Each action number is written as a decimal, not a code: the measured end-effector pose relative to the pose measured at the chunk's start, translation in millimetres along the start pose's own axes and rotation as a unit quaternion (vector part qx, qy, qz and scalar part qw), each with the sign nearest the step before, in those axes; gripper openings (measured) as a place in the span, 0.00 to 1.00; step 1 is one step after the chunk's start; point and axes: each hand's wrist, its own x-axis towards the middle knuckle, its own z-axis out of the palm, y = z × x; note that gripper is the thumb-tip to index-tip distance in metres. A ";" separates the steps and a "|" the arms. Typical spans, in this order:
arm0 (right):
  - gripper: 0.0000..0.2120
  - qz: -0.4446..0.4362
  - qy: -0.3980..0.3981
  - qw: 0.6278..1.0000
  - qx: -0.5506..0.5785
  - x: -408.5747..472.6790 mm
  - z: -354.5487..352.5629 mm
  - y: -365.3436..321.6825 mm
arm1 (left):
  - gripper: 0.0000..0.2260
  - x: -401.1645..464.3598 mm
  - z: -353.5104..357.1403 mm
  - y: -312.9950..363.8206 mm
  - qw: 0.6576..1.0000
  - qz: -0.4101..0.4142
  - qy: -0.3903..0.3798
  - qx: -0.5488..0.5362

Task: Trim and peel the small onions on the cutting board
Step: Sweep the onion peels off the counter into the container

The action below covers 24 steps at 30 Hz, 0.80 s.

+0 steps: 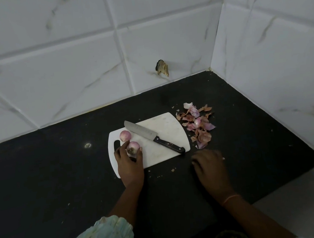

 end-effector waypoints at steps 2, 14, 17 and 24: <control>0.16 -0.114 -0.084 0.990 0.009 -4.4 8.0 -33.7 | 0.20 0.3 0.6 -1.0 1.000 0.000 0.001 0.003; 0.27 -0.100 -0.194 0.974 -0.067 -23.9 25.2 -22.3 | 0.20 -1.7 0.5 1.4 1.000 -0.004 0.012 0.006; 0.27 -0.036 -0.174 0.979 -0.102 -23.9 11.6 10.5 | 0.22 -3.2 0.0 1.6 1.000 -0.006 0.013 -0.001; 0.31 0.133 -0.115 0.982 -0.068 -12.4 -6.6 41.3 | 0.22 -4.3 0.8 7.1 1.000 -0.021 0.017 -0.012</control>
